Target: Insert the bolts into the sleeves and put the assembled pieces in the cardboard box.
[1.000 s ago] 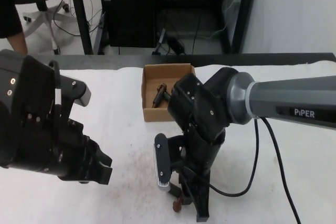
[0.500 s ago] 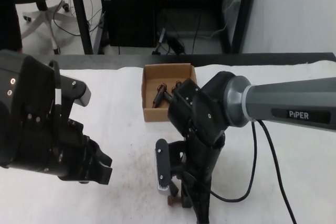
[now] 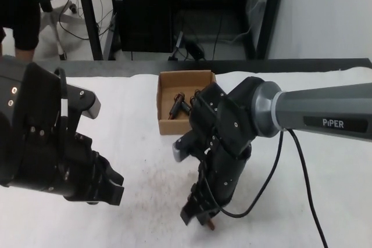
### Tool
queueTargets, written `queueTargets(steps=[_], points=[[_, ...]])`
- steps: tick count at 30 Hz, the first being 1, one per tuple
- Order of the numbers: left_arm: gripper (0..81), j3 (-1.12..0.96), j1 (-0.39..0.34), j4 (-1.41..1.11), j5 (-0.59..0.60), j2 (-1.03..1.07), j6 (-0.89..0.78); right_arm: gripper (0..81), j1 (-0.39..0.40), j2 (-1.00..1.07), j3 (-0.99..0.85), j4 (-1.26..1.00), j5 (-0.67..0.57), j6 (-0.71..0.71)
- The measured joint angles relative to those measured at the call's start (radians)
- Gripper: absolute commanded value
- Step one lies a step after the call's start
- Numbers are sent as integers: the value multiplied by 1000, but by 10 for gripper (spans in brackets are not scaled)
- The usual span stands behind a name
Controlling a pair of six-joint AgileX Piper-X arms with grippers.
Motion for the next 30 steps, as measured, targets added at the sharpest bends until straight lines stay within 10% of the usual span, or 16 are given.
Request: queueTargets(steps=[5, 12, 30], points=[[220, 0, 0, 11, 0, 0, 0, 39, 0, 2, 0, -27, -152, 39], [220, -2, 0, 41, 0, 0, 0, 338, 0, 2, 2, -38, -224, 45], [220, -2, 0, 63, 0, 0, 0, 342, 73, 2, -102, 47, -6, -256]])
